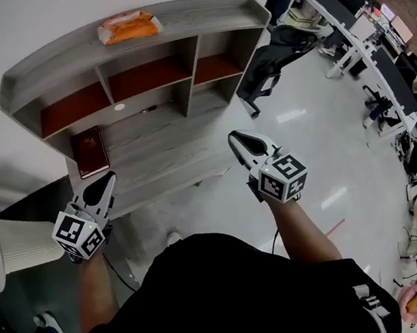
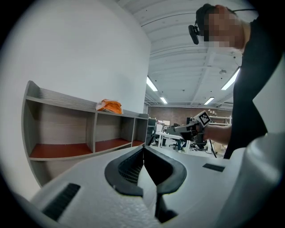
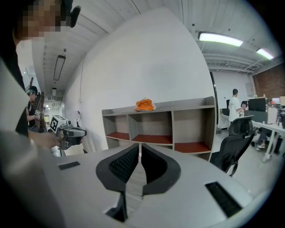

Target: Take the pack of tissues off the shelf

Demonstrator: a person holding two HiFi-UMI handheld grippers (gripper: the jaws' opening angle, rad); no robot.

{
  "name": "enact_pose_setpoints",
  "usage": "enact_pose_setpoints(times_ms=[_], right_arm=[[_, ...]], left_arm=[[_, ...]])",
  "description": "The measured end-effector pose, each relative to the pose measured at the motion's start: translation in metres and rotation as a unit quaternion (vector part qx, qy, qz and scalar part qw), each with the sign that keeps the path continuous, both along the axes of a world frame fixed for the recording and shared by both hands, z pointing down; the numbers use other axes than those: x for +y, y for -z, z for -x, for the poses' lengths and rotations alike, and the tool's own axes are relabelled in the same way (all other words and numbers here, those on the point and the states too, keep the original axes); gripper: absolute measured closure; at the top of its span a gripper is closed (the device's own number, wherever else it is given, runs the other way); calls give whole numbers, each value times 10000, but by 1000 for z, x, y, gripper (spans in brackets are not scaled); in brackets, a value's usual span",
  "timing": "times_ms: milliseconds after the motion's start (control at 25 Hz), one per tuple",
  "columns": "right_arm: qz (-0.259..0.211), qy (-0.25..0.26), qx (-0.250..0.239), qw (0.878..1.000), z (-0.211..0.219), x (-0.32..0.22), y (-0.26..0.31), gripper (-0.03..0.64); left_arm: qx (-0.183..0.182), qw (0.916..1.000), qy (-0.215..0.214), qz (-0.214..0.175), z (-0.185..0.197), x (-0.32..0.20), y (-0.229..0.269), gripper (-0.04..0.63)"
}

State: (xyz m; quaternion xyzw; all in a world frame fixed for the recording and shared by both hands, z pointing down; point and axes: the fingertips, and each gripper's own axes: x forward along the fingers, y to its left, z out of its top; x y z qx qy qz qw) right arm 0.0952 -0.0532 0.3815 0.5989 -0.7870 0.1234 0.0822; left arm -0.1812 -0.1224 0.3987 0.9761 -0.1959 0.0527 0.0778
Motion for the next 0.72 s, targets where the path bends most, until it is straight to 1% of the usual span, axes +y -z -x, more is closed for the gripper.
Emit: enact_pose_setpoints(times_ms=[240, 520, 720], right_arm=[[-12, -82, 11, 10000, 19, -11, 0, 591], [-24, -104, 107, 9999, 41, -21, 4, 591], [6, -121, 151, 9998, 53, -24, 2, 591]], left_arm=[[-32, 10000, -52, 76, 17, -19, -5, 577], [31, 9999, -156, -4, 33, -34, -2, 577], [25, 9997, -229, 13, 44, -35, -7, 577]])
